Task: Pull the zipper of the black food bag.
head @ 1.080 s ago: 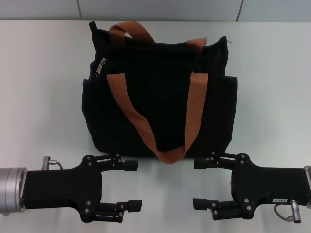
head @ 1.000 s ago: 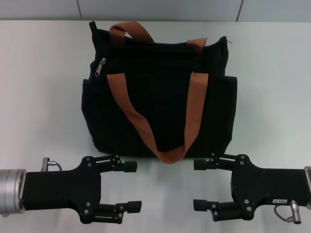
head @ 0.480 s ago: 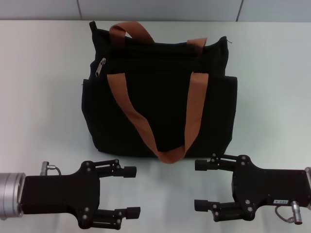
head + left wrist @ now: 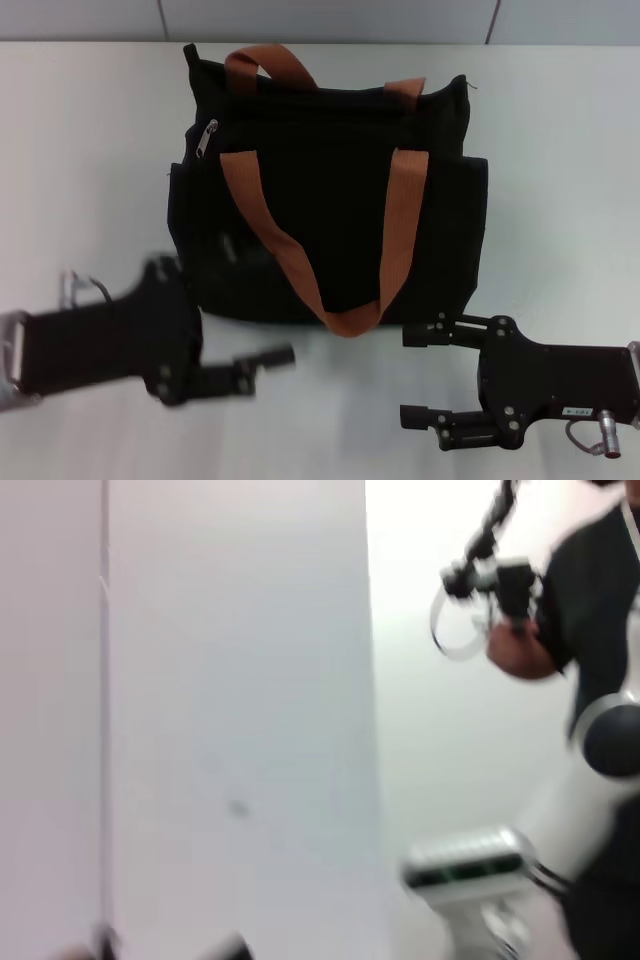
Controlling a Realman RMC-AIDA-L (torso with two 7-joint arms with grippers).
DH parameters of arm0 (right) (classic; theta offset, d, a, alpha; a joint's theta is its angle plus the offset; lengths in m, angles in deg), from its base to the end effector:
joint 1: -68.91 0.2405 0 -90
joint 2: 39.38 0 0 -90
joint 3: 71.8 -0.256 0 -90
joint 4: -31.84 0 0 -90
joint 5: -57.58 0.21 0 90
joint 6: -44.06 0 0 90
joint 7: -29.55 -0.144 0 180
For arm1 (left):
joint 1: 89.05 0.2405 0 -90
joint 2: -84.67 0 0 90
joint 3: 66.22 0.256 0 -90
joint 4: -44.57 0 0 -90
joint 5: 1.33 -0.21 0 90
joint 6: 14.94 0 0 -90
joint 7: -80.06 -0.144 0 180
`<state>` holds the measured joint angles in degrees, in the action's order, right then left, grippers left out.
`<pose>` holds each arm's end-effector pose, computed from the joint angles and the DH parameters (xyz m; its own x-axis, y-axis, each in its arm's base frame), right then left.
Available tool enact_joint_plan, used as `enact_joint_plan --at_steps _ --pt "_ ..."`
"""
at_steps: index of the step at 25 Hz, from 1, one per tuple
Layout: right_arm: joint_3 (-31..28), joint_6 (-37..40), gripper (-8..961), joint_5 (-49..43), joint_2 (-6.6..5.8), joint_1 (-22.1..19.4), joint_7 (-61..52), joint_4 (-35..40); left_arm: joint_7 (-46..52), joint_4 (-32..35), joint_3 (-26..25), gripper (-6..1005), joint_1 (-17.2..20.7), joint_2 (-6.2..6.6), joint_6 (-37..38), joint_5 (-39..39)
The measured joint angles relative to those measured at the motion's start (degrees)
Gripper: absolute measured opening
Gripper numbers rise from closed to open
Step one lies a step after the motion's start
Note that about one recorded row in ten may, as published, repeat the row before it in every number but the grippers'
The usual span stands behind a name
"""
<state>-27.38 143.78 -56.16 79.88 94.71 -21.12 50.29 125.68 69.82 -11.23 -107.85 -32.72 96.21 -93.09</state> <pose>0.2733 0.2387 -0.0560 0.7793 -0.1928 -0.5963 -0.2122 -0.9765 0.0385 -0.2632 0.2261 -0.0090 0.6354 -0.0315 0.7716 0.0949 -0.9884 -0.1185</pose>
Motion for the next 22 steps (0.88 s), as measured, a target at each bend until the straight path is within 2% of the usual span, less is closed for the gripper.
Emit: enact_joint_plan --at_steps 1,3,9,11,12,16,17,18,22 --pt "-0.05 -0.02 804 0.01 0.0 -0.03 -0.01 0.0 0.0 0.0 0.0 798 0.0 0.0 0.0 0.0" --pt "-0.15 -0.05 804 0.08 0.0 -0.12 -0.02 0.0 -2.89 -0.54 -6.22 792 -0.07 -0.69 2.18 3.72" --pt "-0.21 -0.06 804 0.14 0.0 -0.19 -0.04 0.0 0.26 -1.4 -13.91 775 -0.34 -0.31 1.62 8.67" --pt "-0.22 -0.07 804 0.11 0.0 -0.2 -0.04 0.0 2.73 -1.44 -17.22 769 -0.95 0.55 -0.16 8.94" --pt "-0.22 -0.06 804 0.08 0.0 -0.21 -0.04 0.0 3.81 -1.43 -18.69 767 -1.39 1.64 -2.29 8.85" --pt "-0.2 -0.32 804 0.02 -0.02 -0.17 -0.04 0.0 4.05 -1.34 -18.59 755 -2.07 3.74 -7.35 8.19" --pt "-0.15 -0.49 804 0.01 -0.04 -0.16 -0.04 0.0 4.4 -1.28 -18.37 752 -2.63 4.8 -10.29 7.03" --pt "-0.12 -0.6 804 0.0 -0.05 -0.16 -0.05 0.0 4.64 -1.25 -18.37 749 -2.85 5.1 -11.17 6.35" --pt "-0.11 -0.8 804 -0.03 -0.07 0.08 -0.04 0.0 7.06 -0.78 -18.34 738 -4.81 6.99 -17.04 -1.5"
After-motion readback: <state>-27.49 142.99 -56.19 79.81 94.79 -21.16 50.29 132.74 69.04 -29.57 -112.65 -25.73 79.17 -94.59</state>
